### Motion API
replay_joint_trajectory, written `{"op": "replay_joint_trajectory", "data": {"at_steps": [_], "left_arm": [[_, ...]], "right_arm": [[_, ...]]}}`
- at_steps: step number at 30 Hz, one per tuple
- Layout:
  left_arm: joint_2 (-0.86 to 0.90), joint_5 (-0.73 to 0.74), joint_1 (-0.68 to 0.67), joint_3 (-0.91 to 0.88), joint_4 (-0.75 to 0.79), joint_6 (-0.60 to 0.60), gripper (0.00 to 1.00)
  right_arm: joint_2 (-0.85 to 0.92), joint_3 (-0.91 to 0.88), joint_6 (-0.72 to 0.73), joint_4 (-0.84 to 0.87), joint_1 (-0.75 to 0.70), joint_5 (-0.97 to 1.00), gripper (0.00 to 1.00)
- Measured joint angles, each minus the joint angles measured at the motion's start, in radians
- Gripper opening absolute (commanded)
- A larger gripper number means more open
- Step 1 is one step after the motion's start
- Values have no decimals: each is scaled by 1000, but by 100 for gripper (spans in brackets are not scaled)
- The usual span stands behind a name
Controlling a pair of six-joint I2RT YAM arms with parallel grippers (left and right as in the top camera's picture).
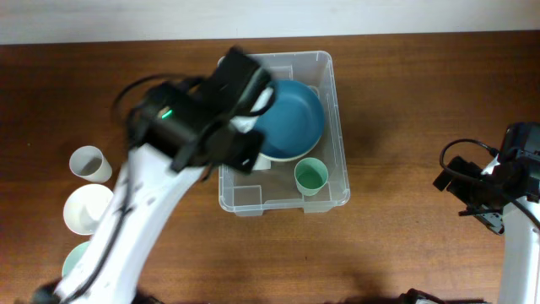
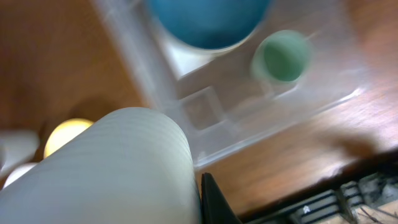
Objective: Pack container
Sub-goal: 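Grasp the small white cup with the left gripper, then lower the white cup into the mint-green cup, release, retract left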
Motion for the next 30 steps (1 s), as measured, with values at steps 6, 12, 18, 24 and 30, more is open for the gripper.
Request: {"op": "replay_joint_trajectory", "data": {"at_steps": [6, 12, 18, 24, 30], "left_arm": [[-80, -66, 74, -227, 171, -66, 0], [87, 50, 35, -248, 353, -51, 1], [205, 143, -54, -256, 432, -12, 0], [227, 165, -133, -256, 508, 15, 1], [266, 169, -180, -256, 529, 53, 1]], "right_arm": [[0, 0, 0, 1, 0, -2, 99], [0, 0, 0, 0, 0, -2, 99], [0, 0, -1, 0, 0, -2, 99], [0, 0, -1, -1, 0, -2, 99], [0, 0, -1, -1, 0, -2, 99]]}}
